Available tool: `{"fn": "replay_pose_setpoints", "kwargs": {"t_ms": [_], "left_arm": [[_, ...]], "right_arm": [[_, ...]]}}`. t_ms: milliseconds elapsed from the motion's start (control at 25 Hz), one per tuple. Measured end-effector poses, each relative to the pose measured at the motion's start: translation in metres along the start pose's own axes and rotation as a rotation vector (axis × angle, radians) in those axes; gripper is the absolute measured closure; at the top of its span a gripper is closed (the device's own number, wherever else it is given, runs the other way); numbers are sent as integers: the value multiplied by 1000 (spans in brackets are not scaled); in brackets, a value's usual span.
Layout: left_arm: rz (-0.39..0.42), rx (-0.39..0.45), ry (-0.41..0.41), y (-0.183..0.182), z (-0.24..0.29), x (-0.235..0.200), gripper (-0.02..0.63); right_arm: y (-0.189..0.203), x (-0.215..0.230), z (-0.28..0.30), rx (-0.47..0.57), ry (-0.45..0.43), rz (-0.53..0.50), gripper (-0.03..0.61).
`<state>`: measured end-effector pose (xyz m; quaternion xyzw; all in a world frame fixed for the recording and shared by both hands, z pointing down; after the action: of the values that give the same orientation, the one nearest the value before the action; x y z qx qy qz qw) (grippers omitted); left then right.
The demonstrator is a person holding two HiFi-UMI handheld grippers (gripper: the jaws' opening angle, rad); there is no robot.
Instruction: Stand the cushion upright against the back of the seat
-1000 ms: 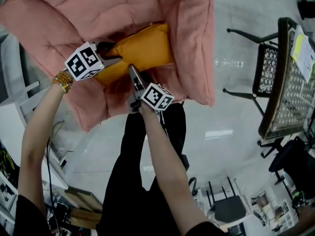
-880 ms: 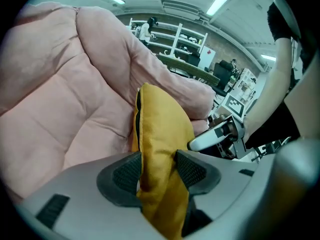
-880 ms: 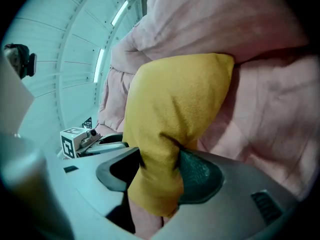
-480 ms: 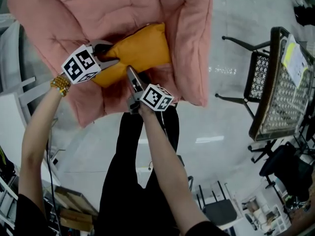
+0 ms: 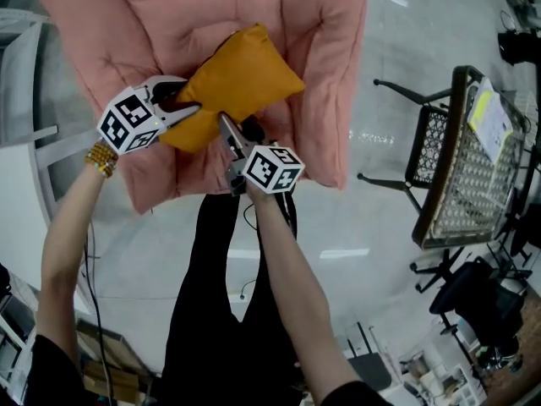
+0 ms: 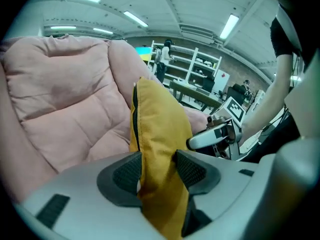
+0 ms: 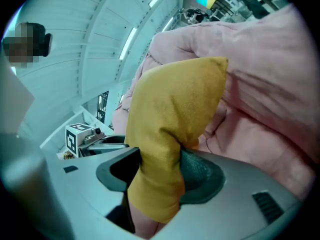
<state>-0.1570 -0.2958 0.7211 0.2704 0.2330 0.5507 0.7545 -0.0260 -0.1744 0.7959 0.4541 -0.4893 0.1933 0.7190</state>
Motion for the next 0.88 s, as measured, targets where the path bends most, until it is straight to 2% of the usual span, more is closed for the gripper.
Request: {"fn": "replay_pose_setpoints", "kwargs": {"t_ms": [400,680,880], "left_arm": [[-151,142,-99,-7,-22,18,391],[-261,208,-162,-1,-30,35,391],[-310,241,-204,2,-37,41,391]], "right_arm": [[-44,-31,-9,-176,2,-267,331],[-64,-52,-12,-321,-8,-486,331],[-73,-67,-7,-392,-22,-618,330]]}}
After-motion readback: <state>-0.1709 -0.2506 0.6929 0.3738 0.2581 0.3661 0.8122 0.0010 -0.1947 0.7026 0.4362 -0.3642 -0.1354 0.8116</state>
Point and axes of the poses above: the fingertips, and each gripper's own axes: z forward along the fingers, x to its right, y out of its underside, the point moved 7 cm from there along -z, backward along the fingers, and after that the axes turned 13 degrees about -y, right-handed, at the moved point
